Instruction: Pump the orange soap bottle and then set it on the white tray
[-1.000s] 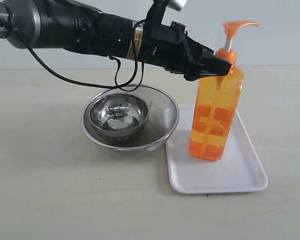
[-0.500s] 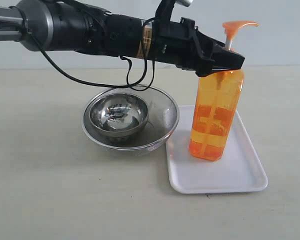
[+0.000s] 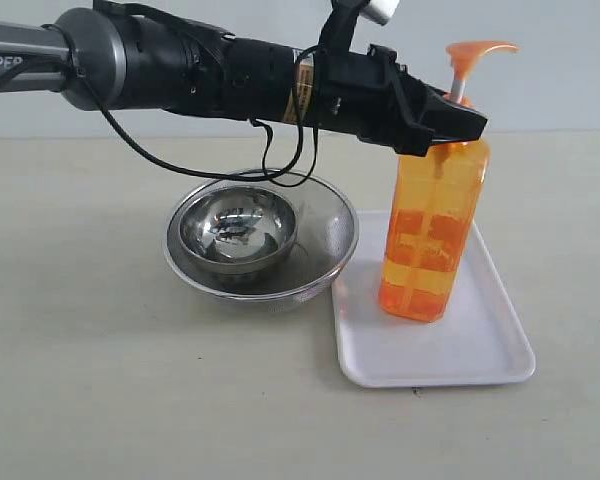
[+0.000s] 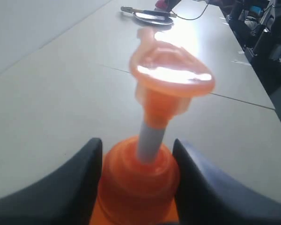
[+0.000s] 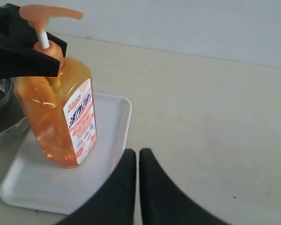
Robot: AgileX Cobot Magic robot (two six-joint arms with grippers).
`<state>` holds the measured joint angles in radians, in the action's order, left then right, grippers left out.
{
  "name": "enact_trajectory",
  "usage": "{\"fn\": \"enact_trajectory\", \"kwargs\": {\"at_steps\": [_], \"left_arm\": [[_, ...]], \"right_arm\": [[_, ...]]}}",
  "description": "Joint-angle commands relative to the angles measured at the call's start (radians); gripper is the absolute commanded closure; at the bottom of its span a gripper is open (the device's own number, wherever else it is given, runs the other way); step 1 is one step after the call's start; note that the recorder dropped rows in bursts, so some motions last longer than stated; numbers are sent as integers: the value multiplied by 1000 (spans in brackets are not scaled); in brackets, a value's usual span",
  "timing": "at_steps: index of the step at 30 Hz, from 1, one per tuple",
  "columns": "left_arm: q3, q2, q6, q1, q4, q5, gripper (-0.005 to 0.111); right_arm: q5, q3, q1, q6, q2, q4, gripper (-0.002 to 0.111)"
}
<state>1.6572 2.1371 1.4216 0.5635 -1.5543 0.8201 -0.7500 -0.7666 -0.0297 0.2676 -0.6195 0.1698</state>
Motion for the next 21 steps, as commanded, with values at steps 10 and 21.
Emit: {"fn": "enact_trajectory", "kwargs": {"at_steps": [10,21], "left_arm": [[1,-6,12,5,84,-111,102],[1,-31,21,44,74,-251,102]], "right_arm": [[12,0,-1,4,4,-3,108],[36,17,-97,-66,4,-132,108]]}}
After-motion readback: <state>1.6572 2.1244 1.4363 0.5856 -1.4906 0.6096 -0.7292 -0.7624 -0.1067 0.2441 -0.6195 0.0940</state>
